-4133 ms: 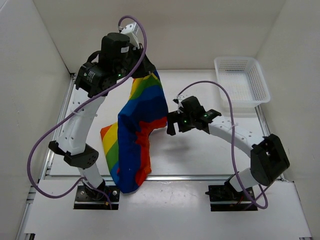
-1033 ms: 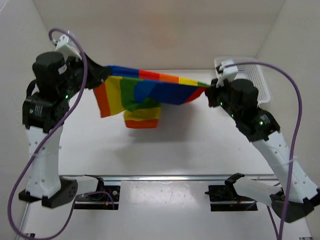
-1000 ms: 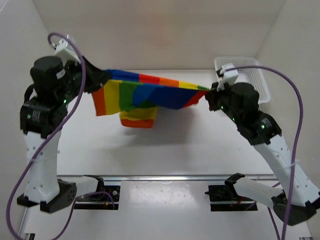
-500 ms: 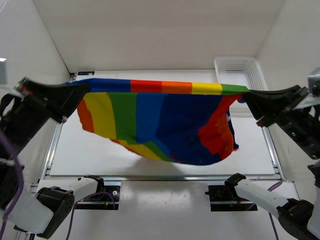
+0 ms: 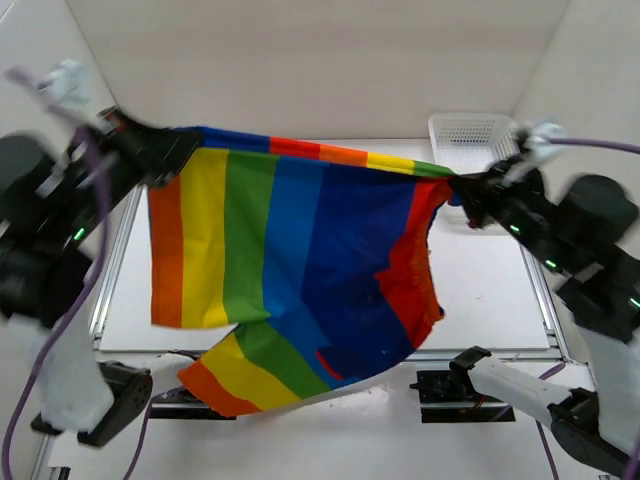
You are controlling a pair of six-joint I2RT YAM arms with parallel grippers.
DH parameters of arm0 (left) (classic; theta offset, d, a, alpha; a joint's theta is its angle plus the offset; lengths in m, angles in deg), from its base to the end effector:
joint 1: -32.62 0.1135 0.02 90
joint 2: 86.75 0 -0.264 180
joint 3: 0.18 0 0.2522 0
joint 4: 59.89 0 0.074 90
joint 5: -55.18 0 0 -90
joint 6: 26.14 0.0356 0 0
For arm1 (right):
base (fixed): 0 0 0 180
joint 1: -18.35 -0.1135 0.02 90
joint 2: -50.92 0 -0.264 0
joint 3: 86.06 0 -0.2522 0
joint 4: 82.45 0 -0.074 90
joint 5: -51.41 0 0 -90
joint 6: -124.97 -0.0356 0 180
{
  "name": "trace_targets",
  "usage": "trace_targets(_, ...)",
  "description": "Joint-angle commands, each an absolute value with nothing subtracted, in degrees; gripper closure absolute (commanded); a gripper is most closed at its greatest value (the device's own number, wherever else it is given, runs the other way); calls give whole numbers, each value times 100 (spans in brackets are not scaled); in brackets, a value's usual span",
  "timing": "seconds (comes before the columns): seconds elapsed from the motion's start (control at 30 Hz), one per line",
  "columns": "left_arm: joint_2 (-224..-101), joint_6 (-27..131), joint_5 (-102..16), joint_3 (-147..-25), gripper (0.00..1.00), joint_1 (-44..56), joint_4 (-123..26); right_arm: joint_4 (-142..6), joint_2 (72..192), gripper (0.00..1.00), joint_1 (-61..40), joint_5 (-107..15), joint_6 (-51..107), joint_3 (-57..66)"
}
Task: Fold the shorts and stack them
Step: Fold the shorts
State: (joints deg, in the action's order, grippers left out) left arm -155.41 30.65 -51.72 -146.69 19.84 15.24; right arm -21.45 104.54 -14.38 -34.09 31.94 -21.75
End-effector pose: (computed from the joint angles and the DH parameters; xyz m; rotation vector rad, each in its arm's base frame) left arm 0.0806 -0.0289 0.6111 -0.0377 1.5886 -0.8579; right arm 0.0781 0.0469 0.5509 -0.3410 1.5307 0.4316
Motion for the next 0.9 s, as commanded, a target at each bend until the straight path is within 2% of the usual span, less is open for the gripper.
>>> trace_targets(0.0, -16232, 3511, -3853, -14087, 90, 2145, 1179, -2210, 10979, 100, -1216, -1846, 3629, -1590)
trace_targets(0.17, -17530, 3688, -3228, -13533, 90, 2320, 1048, -2683, 12568, 100, -847, -1916, 3752, -948)
trace_targets(0.23, -18059, 3688, -3174, -13724, 90, 2435, 977, -2799, 13488, 100, -715, -1969, 3699, -1121)
trace_targets(0.4, -19788, 3741, -3174, -14857, 90, 2699, 1082, -3090, 15346, 100, -310, -1968, 3277, -2447)
trace_targets(0.43, -19984, 3741, -3174, -15294, 90, 2699, 1083, -3090, 15871, 100, -310, -1969, 3277, -2702)
trace_targets(0.6, -20680, 3680, -3551, -15852, 90, 3006, 1162, -2731, 17235, 100, -310, -1899, 3277, -4423)
trace_targets(0.7, -20786, 3679, -3736, -15862, 90, 3059, 1109, -2537, 17432, 100, -310, -1899, 3277, -4822)
trace_targets(0.87, -19777, 3757, -3737, -14572, 90, 3059, 1109, -2536, 16835, 100, -196, -1968, 3076, -3955)
